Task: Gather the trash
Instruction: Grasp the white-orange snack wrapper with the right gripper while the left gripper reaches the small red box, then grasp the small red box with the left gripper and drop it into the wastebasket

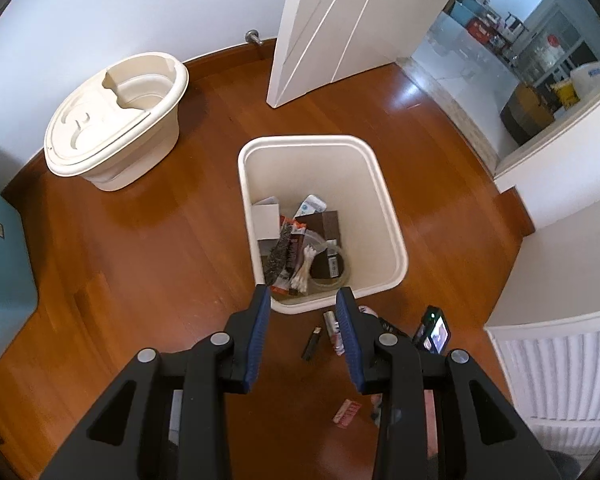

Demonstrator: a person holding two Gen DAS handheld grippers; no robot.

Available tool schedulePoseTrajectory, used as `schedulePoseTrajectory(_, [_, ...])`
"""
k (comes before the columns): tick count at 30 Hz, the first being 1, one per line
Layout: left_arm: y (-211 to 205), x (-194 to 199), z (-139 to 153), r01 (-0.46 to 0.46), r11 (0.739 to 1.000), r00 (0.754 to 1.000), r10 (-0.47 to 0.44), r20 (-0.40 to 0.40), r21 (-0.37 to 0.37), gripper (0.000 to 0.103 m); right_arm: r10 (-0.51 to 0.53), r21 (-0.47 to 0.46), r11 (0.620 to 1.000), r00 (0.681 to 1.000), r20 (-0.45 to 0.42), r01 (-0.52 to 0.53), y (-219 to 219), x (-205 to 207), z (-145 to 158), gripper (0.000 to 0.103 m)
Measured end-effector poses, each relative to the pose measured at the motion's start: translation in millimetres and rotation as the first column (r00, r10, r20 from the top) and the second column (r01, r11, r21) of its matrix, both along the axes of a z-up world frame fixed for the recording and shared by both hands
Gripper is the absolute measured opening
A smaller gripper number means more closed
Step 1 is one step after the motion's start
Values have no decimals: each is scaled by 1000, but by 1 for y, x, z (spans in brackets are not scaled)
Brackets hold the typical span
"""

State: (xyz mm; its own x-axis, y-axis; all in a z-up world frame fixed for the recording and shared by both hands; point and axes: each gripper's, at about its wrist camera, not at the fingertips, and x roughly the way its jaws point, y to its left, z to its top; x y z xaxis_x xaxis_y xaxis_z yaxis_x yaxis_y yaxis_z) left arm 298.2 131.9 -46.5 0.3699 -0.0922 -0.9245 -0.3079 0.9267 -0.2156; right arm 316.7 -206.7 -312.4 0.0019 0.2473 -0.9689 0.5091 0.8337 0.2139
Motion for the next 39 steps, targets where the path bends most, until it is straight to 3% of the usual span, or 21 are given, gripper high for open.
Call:
schedulePoseTrajectory(5, [-3, 3, -20, 20, 1000, 998, -18, -60, 22, 33, -112, -4, 994, 993, -33, 111, -9, 4, -45, 77])
schedulePoseTrajectory(9, [-16, 7, -30, 53, 998, 995, -50, -89, 33, 33, -46, 5, 999, 997, -65, 46, 4, 17, -72, 74])
schedulePoseTrajectory(10, [-19, 8, -31, 60, 997, 994, -56, -91, 40, 33, -42, -8, 999, 996, -76, 42, 5, 17, -76, 72])
schedulePoseTrajectory(12, [-26, 10, -36, 73, 996, 993, -68, -101, 53, 33, -68, -35, 997, 996, -60, 66, 2, 15, -76, 50])
schedulePoseTrajectory(14, [-35, 12, -46, 91, 994, 989, -83, -121, 67, 33, -44, -51, 998, 998, -45, 42, 3, 19, -76, 37])
schedulePoseTrajectory(18, [-53, 7, -87, 137, 987, 977, -121, -178, 80, 33, -47, 10, 999, 999, -10, 47, -9, 12, -66, 31])
schedulePoseTrajectory(19, [-62, 2, -107, 158, 984, 968, -138, -211, 80, 41, -34, 12, 999, 999, 20, 34, -11, 9, -58, 31])
schedulePoseTrajectory(20, [-70, -2, -125, 179, 981, 957, -156, -245, 75, 55, -20, 7, 1000, 998, 52, 20, -15, 6, -48, 31])
schedulePoseTrajectory(22, [-94, -19, -175, 228, 974, 913, -208, -351, 16, 68, 22, -25, 999, 993, 116, -19, -28, 0, -27, 31])
schedulePoseTrajectory(24, [-131, -45, -224, 284, 956, 854, -286, -434, -72, 68, 35, -46, 999, 988, 150, -29, -44, -3, -16, 31])
schedulePoseTrajectory(27, [-215, -99, -288, 498, 862, 727, -477, -493, -98, 68, 18, -49, 999, 981, 194, -8, -79, 5, 0, 31])
schedulePoseTrajectory(29, [-255, -124, -317, 587, 804, 667, -546, -506, -94, 68, 13, -76, 997, 971, 238, 5, -102, 11, 11, 31])
schedulePoseTrajectory(30, [-268, -131, -328, 614, 786, 655, -559, -509, -74, 68, -1, -71, 997, 969, 247, 20, -116, 15, 11, 31])
schedulePoseTrajectory(31, [-278, -136, -340, 622, 782, 659, -553, -511, -45, 68, -23, -58, 998, 967, 252, 39, -128, 16, 13, 31])
schedulePoseTrajectory(32, [-284, -138, -351, 605, 795, 673, -533, -513, -33, 68, -48, -43, 997, 965, 257, 61, -135, 17, 14, 31])
schedulePoseTrajectory(36, [-284, -133, -387, 489, 872, 732, -411, -544, -2, 68, -77, -21, 996, 953, 295, 87, -152, 14, 23, 31])
schedulePoseTrajectory(39, [-276, -119, -389, 446, 893, 780, -357, -514, 59, 68, -64, -15, 997, 949, 310, 73, -144, 16, 16, 32])
